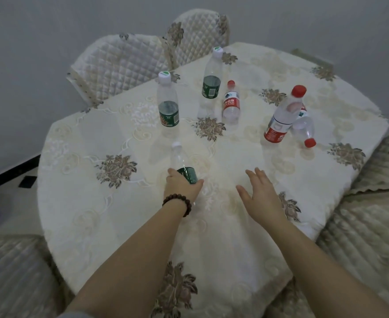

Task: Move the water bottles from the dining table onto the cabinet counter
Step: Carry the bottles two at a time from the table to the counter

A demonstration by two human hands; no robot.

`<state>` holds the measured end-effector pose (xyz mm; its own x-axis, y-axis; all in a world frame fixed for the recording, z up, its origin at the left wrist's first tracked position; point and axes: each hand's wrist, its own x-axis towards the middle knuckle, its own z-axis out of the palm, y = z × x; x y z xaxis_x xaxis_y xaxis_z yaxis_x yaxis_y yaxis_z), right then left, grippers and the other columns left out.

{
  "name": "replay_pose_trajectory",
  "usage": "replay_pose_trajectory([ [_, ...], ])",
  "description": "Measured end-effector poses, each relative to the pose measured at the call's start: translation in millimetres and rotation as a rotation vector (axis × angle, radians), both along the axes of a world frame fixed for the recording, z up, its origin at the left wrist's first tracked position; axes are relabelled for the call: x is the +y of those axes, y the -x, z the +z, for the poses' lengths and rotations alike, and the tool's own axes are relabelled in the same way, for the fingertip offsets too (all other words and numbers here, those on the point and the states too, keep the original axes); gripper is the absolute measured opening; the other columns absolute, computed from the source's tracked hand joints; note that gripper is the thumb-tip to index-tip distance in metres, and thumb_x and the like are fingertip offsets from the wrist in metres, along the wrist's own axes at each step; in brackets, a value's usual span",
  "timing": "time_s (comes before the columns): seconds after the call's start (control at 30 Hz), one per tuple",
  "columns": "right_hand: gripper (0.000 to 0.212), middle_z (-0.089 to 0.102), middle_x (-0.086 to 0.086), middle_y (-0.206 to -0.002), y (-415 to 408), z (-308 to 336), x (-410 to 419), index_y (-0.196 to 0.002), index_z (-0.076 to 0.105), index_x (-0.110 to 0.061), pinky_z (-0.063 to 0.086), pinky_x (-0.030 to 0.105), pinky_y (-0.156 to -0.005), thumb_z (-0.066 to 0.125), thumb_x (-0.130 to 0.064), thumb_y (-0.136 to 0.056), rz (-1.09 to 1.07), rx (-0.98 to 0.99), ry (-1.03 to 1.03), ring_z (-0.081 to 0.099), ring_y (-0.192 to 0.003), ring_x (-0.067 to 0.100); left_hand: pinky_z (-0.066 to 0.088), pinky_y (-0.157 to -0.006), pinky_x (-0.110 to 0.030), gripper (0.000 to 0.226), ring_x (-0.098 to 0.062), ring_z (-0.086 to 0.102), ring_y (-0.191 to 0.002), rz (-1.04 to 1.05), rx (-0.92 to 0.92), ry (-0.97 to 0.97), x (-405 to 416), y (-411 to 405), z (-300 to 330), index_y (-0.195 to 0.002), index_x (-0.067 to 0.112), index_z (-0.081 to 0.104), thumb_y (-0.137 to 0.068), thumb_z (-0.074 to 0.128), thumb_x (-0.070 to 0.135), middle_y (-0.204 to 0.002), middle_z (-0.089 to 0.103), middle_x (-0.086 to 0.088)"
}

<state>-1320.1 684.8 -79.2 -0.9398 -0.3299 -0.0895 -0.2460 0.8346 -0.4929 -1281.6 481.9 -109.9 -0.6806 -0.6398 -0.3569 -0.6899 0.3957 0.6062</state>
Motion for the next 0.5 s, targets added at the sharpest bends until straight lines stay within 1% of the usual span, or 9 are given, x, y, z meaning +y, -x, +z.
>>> replay_pose_trajectory([
  [0.03, 0.059, 0.018, 0.011, -0.157, 3, 0, 0, -0.146, 0.031, -0.014, 0.013, 0.042, -0.117, 0.047, -0.040, -0.095, 0.009, -0.006, 0.000, 0.009, -0.146, 0.023, 0.047, -0.069, -0.034, 0.082, -0.026, 0.054, -0.084, -0.009, 0.011, -0.009, 1, 2, 0, -0.124, 0.006, 0.030, -0.069, 0.069, 0.054, -0.116, 0.048, -0.012],
  [0.1, 0.059, 0.017, 0.010, -0.157, 11, 2, 3, -0.146, 0.030, -0.015, 0.012, 0.041, -0.117, 0.047, -0.040, -0.095, 0.016, -0.006, 0.002, 0.009, -0.146, 0.022, 0.049, -0.069, -0.035, 0.079, -0.025, 0.054, -0.085, -0.030, 0.056, -0.042, 5, 8, 3, -0.125, 0.006, 0.032, -0.071, 0.069, 0.050, -0.117, 0.047, -0.011],
  [0.2, 0.059, 0.017, 0.010, -0.157, 25, 8, 15, -0.146, 0.030, -0.015, 0.013, 0.038, -0.117, 0.047, -0.040, -0.095, -0.010, -0.006, 0.043, 0.009, -0.146, 0.022, 0.050, -0.073, -0.033, 0.084, -0.024, 0.055, -0.092, -0.084, 0.171, -0.066, 16, 23, 13, -0.134, 0.008, 0.027, -0.073, 0.071, 0.046, -0.121, 0.047, -0.010],
  [0.27, 0.061, 0.017, 0.009, -0.157, 37, 14, 28, -0.147, 0.029, -0.015, 0.014, 0.036, -0.117, 0.048, -0.040, -0.095, -0.062, -0.016, 0.096, 0.010, -0.146, 0.021, 0.046, -0.073, -0.030, 0.087, -0.021, 0.053, -0.093, -0.119, 0.251, -0.078, 25, 36, 23, -0.137, 0.010, 0.025, -0.072, 0.073, 0.044, -0.124, 0.047, -0.009],
  [0.33, 0.064, 0.018, 0.007, -0.157, 53, 20, 42, -0.147, 0.028, -0.015, 0.015, 0.035, -0.116, 0.051, -0.042, -0.093, -0.119, -0.028, 0.144, 0.011, -0.145, 0.019, 0.043, -0.077, -0.027, 0.089, -0.020, 0.052, -0.099, -0.149, 0.309, -0.082, 34, 52, 32, -0.138, 0.012, 0.024, -0.071, 0.076, 0.042, -0.128, 0.046, -0.008],
  [0.43, 0.080, 0.020, 0.005, -0.157, 82, 26, 59, -0.149, 0.021, -0.015, 0.019, 0.037, -0.116, 0.060, -0.047, -0.086, -0.209, -0.037, 0.249, 0.016, -0.144, 0.019, 0.043, -0.087, -0.028, 0.089, -0.023, 0.051, -0.112, -0.176, 0.364, -0.064, 46, 74, 42, -0.137, 0.013, 0.028, -0.069, 0.079, 0.040, -0.131, 0.045, -0.007],
  [0.5, 0.096, 0.018, 0.001, -0.158, 107, 31, 64, -0.150, 0.014, -0.016, 0.021, 0.037, -0.115, 0.068, -0.050, -0.079, -0.262, -0.039, 0.361, 0.018, -0.144, 0.018, 0.046, -0.090, -0.032, 0.086, -0.023, 0.051, -0.113, -0.177, 0.383, -0.041, 54, 85, 44, -0.133, 0.014, 0.033, -0.067, 0.081, 0.040, -0.130, 0.046, -0.006],
])
